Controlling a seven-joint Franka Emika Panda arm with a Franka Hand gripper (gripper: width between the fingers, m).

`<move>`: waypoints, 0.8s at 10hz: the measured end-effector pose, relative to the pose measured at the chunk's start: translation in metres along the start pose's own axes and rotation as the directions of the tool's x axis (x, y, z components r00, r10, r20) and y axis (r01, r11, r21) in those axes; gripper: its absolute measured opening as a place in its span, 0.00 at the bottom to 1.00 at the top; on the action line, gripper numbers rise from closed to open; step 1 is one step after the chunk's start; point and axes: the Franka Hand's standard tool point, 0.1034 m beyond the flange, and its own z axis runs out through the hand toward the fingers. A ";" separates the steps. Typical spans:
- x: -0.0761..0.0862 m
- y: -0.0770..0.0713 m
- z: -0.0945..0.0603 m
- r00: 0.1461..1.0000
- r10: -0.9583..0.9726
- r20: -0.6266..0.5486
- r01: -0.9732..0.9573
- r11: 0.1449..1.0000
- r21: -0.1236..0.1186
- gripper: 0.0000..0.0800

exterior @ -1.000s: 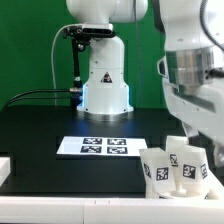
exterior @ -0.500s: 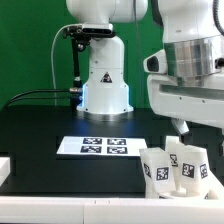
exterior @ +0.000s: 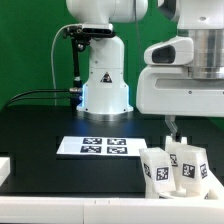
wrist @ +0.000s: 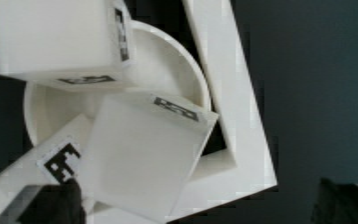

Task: Assemble stool

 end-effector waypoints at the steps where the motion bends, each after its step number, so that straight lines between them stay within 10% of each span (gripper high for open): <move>1: 0.001 0.002 0.000 1.000 -0.011 0.000 0.011 1.000 0.000 0.81; 8: 0.000 0.000 0.009 0.725 -0.687 0.041 0.688 0.723 -0.063 0.81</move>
Offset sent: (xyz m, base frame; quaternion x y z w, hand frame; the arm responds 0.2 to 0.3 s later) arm 0.0000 0.0000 0.0000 0.0000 0.0000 -0.2571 0.9664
